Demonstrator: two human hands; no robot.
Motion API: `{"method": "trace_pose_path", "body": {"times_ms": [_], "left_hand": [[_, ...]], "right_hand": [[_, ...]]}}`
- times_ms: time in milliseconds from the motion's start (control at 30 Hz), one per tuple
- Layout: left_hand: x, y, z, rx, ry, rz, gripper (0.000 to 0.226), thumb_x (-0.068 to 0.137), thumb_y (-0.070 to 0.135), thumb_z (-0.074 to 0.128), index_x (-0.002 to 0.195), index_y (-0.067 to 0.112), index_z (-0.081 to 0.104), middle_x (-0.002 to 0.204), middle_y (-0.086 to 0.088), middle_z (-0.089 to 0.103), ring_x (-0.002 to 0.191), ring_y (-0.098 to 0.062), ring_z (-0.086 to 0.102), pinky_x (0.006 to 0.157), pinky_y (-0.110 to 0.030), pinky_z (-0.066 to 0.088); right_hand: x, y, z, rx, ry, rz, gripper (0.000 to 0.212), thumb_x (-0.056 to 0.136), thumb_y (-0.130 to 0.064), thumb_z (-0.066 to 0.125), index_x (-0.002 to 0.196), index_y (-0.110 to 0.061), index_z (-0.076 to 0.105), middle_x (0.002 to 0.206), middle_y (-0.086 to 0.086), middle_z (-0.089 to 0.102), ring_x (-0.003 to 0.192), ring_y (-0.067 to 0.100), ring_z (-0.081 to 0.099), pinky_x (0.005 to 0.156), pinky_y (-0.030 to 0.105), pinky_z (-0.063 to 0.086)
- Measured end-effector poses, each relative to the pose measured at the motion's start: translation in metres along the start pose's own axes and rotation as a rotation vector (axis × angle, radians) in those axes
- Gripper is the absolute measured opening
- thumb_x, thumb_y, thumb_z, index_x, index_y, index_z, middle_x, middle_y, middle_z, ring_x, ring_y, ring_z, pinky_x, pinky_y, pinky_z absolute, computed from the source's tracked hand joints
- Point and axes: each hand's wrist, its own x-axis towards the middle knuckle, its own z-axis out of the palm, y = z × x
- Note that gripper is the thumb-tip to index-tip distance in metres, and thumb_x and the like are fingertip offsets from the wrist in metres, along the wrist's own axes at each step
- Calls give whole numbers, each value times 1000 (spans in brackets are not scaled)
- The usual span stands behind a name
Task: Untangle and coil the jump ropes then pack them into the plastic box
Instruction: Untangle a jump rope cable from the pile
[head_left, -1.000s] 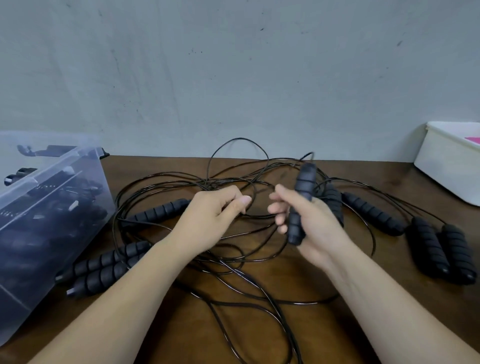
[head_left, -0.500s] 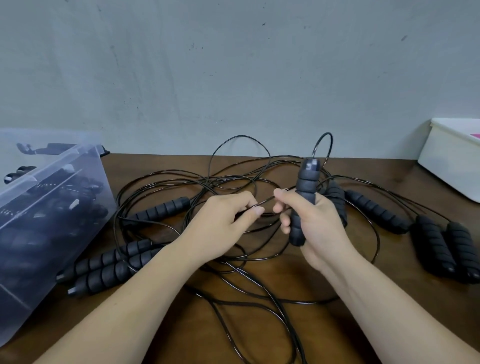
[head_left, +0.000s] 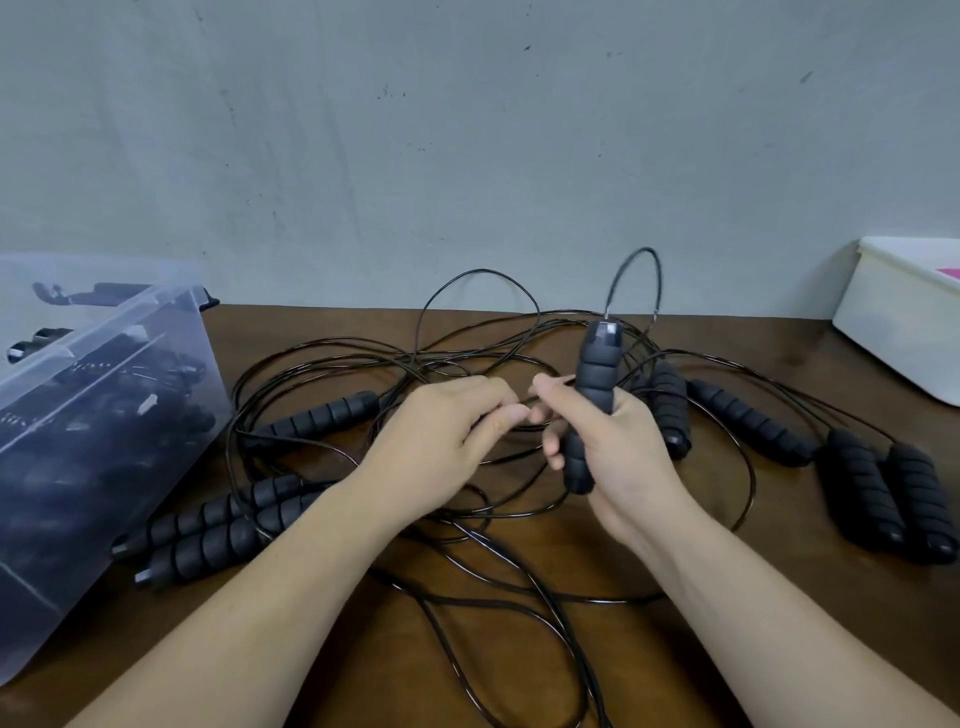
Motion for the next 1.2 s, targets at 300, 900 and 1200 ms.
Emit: {"method": "trace_pose_path", "body": {"times_ms": [300, 900, 1200], "left_hand": [[1, -8, -9, -14, -31, -73, 24, 108, 46, 55, 95, 31, 68, 85, 15, 66, 87, -5, 64, 74, -22, 47], [-1, -5, -3, -2, -50, 0, 21, 108, 43, 56, 99, 29, 70, 89, 11, 65, 88, -10, 63, 76, -35, 51], [2, -29, -32, -1, 62, -131, 21, 107, 40, 58, 95, 30, 72, 86, 17, 68, 82, -1, 65, 73, -21, 48]], "right_hand": [[6, -15, -12, -25, 122, -118, 24, 96, -20, 79, 104, 1, 71, 77, 11, 70, 59, 17, 56, 55, 28, 47], [-4, 1, -1, -210, -49, -138, 10, 97, -16, 78, 96, -7, 76, 79, 12, 74, 62, 22, 63, 56, 31, 50], [8, -28, -20, 34, 108, -198, 14, 97, -19, 76, 102, -6, 71, 90, 15, 76, 64, 18, 60, 59, 29, 48]]}}
